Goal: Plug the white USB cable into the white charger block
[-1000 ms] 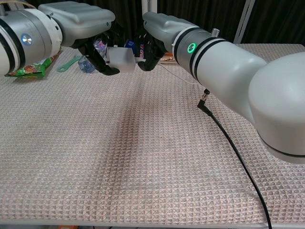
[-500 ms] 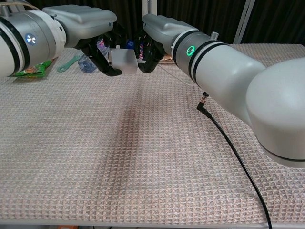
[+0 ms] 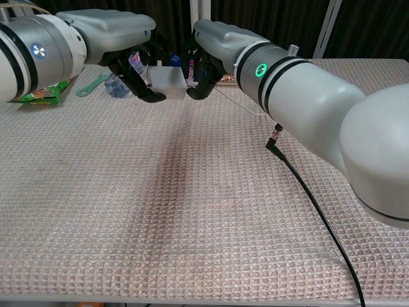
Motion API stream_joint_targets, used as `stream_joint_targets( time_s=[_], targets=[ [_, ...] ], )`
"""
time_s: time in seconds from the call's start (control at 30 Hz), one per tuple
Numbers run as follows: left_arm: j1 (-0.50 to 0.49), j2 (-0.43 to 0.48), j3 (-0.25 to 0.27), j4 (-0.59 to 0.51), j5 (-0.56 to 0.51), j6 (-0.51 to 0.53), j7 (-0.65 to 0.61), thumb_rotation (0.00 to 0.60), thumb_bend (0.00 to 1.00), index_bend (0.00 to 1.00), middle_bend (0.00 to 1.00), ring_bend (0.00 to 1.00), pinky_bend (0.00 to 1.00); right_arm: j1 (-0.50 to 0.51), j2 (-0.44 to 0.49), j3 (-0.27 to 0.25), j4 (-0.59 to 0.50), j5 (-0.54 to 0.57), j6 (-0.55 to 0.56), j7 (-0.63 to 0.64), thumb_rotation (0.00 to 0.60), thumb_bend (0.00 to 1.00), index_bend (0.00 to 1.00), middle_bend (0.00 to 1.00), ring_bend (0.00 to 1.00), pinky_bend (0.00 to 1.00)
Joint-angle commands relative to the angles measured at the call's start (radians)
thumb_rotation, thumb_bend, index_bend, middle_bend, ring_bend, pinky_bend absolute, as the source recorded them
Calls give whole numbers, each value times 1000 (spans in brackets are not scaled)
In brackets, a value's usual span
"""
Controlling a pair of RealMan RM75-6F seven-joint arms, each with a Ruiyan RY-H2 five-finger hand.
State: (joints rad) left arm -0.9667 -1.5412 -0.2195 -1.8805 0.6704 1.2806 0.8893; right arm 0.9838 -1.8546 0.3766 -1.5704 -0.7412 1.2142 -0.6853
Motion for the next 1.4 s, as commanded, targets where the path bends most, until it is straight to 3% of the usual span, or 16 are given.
stream_joint_targets(
  time_s=[0.03, 0.27, 0.43, 0.8, 0.97, 1.03, 1.13, 1.27, 1.4],
  targets=[
    [6, 7, 1, 3, 3, -7, -16, 493, 251, 482, 485, 274, 58, -11, 12, -8, -8, -4, 7, 0, 600, 6, 175, 287, 133, 0],
    [34, 17, 18, 27, 37, -20, -81, 491, 251, 482, 483, 274, 59, -55, 74, -31, -55, -23, 32, 1, 600, 0, 83, 240, 120, 0],
    [86, -9, 62, 142, 81, -55, -192, 492, 244, 476, 470, 271, 58, -105, 179, -71, -149, -76, 67, -17, 600, 0, 75, 231, 106, 0],
    [159, -86, 62, 383, -29, -187, -348, 493, 235, 450, 448, 253, 70, -256, 427, -169, -315, -216, 113, 78, 600, 0, 65, 236, 100, 0],
    [183, -83, 68, 397, 1, -190, -375, 506, 198, 232, 233, 73, 65, -330, 514, -213, -336, -294, 134, 159, 600, 0, 65, 236, 100, 0],
    [195, -67, 70, 384, 21, -181, -383, 547, 189, 148, 155, 13, 51, -356, 545, -222, -341, -318, 143, 195, 600, 0, 65, 236, 100, 0],
    [228, -14, 74, 341, 80, -146, -419, 597, 187, 127, 135, 1, 44, -405, 600, -241, -352, -364, 164, 258, 600, 0, 64, 236, 100, 0],
    [317, 106, 100, 271, 211, -47, -508, 600, 184, 133, 136, 1, 26, -487, 688, -285, -366, -449, 205, 355, 600, 3, 62, 242, 100, 0],
    [430, 217, 142, 276, 362, 71, -646, 600, 179, 162, 162, 1, 18, -574, 778, -341, -350, -555, 241, 501, 600, 65, 86, 240, 100, 0]
  ],
)
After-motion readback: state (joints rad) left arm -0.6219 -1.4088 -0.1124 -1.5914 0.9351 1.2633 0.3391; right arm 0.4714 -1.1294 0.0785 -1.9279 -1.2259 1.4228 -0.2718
